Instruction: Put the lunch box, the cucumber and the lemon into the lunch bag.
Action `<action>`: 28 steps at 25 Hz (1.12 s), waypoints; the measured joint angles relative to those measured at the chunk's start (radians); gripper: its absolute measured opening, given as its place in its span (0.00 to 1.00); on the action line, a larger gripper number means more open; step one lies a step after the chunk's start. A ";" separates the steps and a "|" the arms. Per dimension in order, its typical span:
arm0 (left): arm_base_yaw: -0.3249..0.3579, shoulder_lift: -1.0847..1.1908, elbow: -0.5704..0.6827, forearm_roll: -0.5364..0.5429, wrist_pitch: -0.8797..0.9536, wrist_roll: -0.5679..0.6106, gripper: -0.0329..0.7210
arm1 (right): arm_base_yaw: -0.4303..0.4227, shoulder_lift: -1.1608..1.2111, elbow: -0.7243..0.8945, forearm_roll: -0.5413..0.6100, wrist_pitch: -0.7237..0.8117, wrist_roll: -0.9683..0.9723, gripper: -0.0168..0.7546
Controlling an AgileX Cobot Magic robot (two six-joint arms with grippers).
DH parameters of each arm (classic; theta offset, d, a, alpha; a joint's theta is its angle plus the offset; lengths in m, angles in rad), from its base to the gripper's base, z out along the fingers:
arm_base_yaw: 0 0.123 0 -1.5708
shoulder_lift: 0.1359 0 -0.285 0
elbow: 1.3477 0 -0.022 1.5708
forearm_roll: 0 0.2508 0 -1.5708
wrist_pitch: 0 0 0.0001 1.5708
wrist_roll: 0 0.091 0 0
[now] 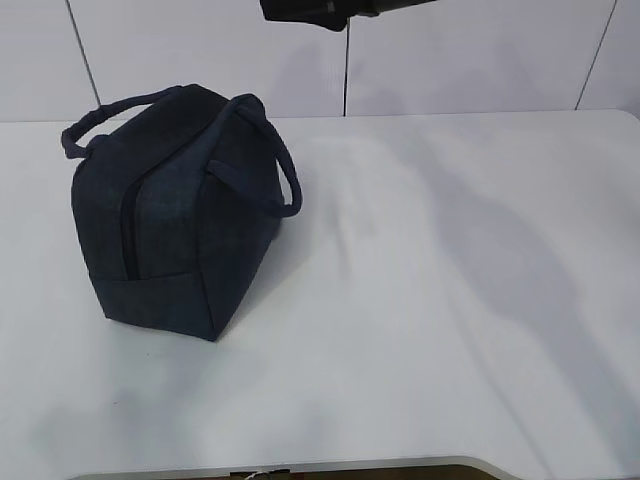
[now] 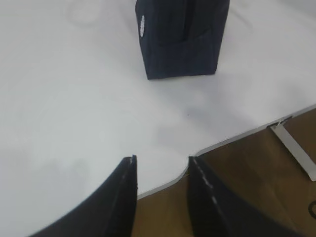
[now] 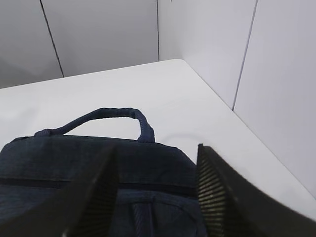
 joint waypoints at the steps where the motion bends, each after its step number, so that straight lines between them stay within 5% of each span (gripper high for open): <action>1: 0.017 0.000 0.000 0.000 0.000 0.000 0.36 | 0.000 0.000 0.000 0.000 0.000 0.000 0.55; 12: 0.270 0.000 0.000 0.000 -0.002 -0.002 0.36 | 0.000 0.000 0.000 0.000 0.000 0.000 0.55; 28: 0.288 0.000 0.000 0.000 -0.002 -0.002 0.36 | 0.000 0.000 0.000 0.000 -0.012 0.006 0.55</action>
